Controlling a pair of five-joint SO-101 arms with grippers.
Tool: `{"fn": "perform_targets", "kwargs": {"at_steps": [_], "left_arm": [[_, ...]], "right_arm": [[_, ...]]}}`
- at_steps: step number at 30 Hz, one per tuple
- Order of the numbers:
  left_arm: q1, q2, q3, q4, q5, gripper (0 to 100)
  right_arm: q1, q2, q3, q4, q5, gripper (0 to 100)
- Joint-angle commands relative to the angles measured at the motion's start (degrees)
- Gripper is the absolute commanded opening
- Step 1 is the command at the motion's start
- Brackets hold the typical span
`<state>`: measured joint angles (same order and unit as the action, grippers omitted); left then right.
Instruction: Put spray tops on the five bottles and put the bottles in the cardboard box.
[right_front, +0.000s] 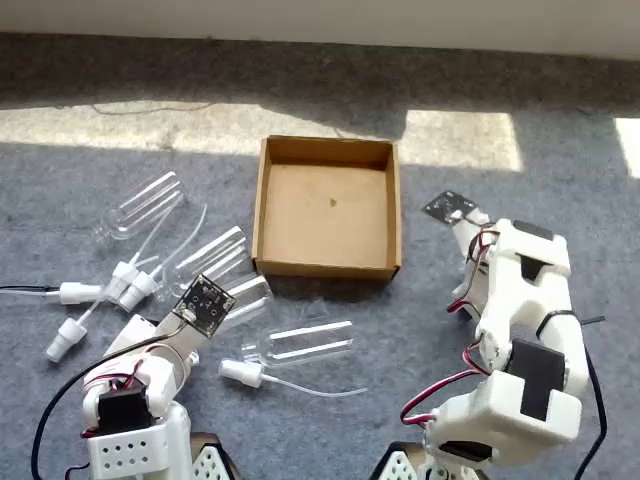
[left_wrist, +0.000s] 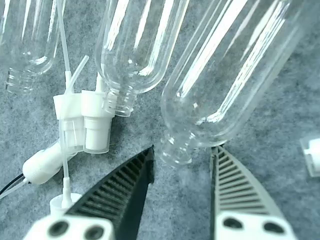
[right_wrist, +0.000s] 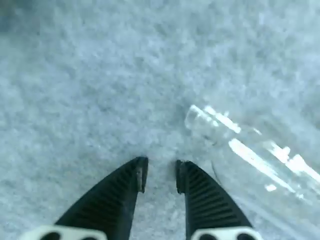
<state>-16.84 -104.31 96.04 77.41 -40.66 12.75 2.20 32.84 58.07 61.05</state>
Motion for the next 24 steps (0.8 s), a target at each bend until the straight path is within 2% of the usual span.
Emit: {"fn": "perform_targets", "kwargs": {"at_steps": [1, 6, 9, 12, 16, 24], "left_arm": [[0.1, -0.2, 1.1, 3.2, -0.7, 18], [0.1, -0.2, 1.1, 3.2, -0.7, 18], [0.1, -0.2, 1.1, 3.2, -0.7, 18], [0.1, -0.2, 1.1, 3.2, -0.7, 18], [0.1, -0.2, 1.1, 3.2, -0.7, 18], [0.1, -0.2, 1.1, 3.2, -0.7, 18]], "right_arm": [[-3.4, -5.1, 0.2, 1.5, -0.8, 7.4], [-5.9, -18.2, -0.5, 14.3, -0.5, 7.4], [-6.1, -27.3, -5.0, 17.4, 3.3, 7.4], [-6.0, -30.4, -10.2, 21.7, 7.6, 10.1], [-3.1, -26.2, -16.7, 22.8, 11.5, 19.8], [4.1, -6.7, -25.1, 22.8, 23.8, 20.5]]}}
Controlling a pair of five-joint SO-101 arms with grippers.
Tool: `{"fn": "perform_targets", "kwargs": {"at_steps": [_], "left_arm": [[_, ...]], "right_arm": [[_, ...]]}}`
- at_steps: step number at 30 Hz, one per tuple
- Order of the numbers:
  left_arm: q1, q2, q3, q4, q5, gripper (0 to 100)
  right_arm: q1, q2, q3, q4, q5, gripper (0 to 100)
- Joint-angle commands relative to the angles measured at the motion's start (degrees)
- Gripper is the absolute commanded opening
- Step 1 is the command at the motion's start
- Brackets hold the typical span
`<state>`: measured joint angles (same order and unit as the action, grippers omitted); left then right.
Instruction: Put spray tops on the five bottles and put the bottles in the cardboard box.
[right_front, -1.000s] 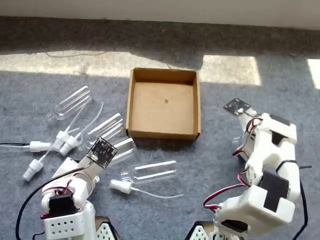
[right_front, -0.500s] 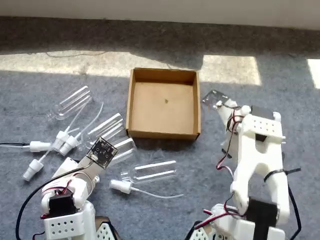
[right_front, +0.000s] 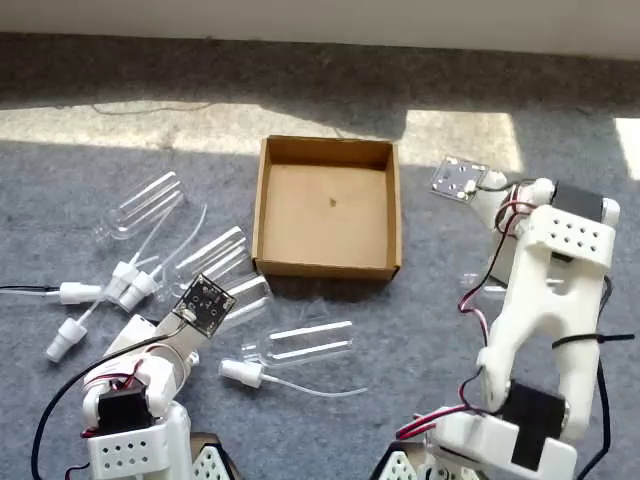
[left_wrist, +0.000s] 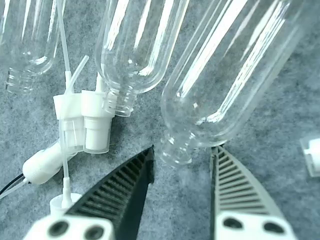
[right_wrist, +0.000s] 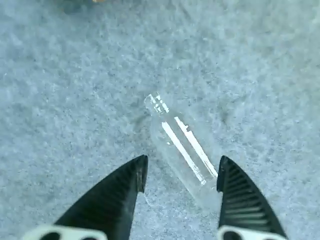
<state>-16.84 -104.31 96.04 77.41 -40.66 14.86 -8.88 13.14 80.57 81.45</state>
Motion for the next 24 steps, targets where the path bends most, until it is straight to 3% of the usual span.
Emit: {"fn": "perform_targets", "kwargs": {"at_steps": [1, 16, 24], "left_arm": [[0.1, -0.2, 1.1, 3.2, -0.7, 18], [0.1, -0.2, 1.1, 3.2, -0.7, 18], [0.1, -0.2, 1.1, 3.2, -0.7, 18]], "right_arm": [[2.3, 6.4, -6.6, 0.3, 4.5, 20.5], [3.0, 11.5, -9.5, 0.7, 16.2, 20.6], [2.2, 11.5, -3.6, 0.3, 17.6, 20.7]]}}
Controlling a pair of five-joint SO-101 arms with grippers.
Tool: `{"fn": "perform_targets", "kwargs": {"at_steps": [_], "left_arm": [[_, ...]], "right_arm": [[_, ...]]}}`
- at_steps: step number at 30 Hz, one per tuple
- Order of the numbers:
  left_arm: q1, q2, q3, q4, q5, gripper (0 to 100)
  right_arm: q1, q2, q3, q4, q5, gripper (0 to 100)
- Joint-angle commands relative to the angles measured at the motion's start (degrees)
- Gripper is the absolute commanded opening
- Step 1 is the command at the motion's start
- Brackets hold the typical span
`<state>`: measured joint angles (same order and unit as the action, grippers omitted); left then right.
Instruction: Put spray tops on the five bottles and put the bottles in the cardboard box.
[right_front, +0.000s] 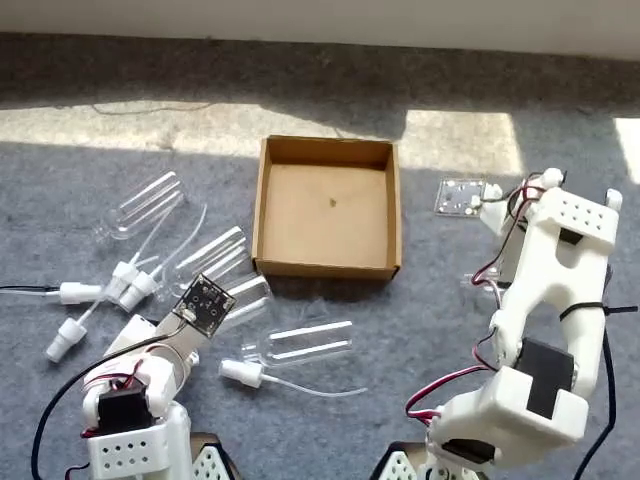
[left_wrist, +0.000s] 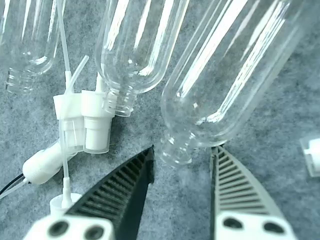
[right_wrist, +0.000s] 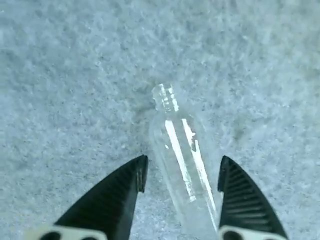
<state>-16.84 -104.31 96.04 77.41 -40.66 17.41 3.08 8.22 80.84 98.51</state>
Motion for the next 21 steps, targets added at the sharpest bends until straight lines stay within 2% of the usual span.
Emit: {"fn": "perform_targets", "kwargs": {"at_steps": [1, 11, 14, 21], "left_arm": [[0.1, -0.2, 1.1, 3.2, -0.7, 18], [0.1, -0.2, 1.1, 3.2, -0.7, 18], [0.1, -0.2, 1.1, 3.2, -0.7, 18], [0.1, -0.2, 1.1, 3.2, -0.7, 18]], "right_arm": [[-0.6, -0.5, 2.3, -0.3, 0.5, 20.7], [0.6, -0.5, 9.7, -12.4, 0.0, 20.7], [0.8, -0.4, 11.4, -16.3, -2.9, 20.7], [4.5, -0.4, 14.4, -23.1, -3.3, 20.7]]}}
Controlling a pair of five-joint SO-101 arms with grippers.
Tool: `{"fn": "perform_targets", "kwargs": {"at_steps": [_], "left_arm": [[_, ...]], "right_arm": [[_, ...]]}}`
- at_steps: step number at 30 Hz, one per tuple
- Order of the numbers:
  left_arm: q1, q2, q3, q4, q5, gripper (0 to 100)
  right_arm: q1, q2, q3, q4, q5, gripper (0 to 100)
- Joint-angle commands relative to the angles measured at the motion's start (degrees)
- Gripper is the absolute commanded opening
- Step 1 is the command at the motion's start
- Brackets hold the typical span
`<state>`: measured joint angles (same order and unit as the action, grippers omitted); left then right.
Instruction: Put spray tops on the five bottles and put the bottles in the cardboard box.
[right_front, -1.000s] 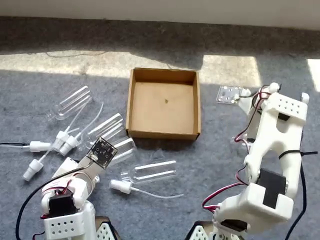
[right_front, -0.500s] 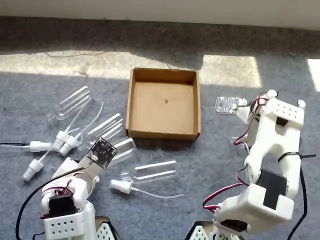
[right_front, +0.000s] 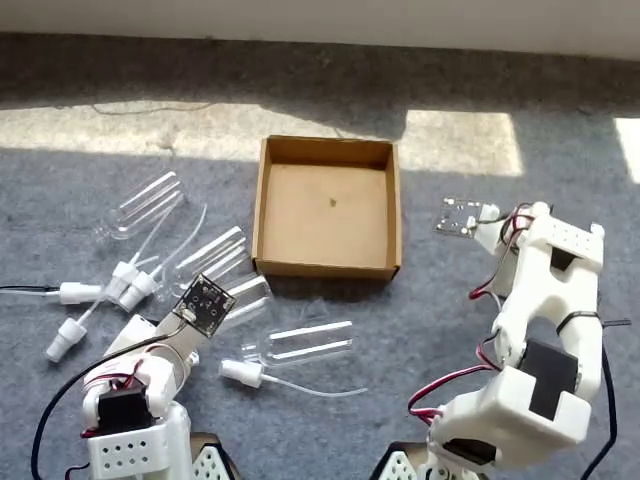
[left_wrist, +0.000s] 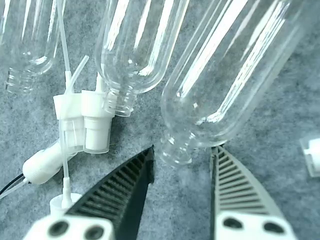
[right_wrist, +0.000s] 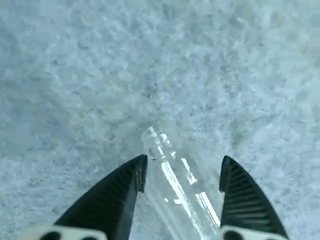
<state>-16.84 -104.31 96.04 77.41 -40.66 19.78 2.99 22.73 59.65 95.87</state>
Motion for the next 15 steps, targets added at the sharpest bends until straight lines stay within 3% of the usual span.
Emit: {"fn": "perform_targets", "kwargs": {"at_steps": [1, 8, 15], "left_arm": [[0.1, -0.2, 1.1, 3.2, -0.7, 18], [0.1, -0.2, 1.1, 3.2, -0.7, 18], [0.1, -0.2, 1.1, 3.2, -0.7, 18]], "right_arm": [[2.4, -0.3, -0.1, -2.1, -0.6, 20.7], [3.8, -0.6, 2.1, -1.9, -4.7, 19.7], [3.7, -0.7, 3.0, -1.9, -12.2, 4.7]]}}
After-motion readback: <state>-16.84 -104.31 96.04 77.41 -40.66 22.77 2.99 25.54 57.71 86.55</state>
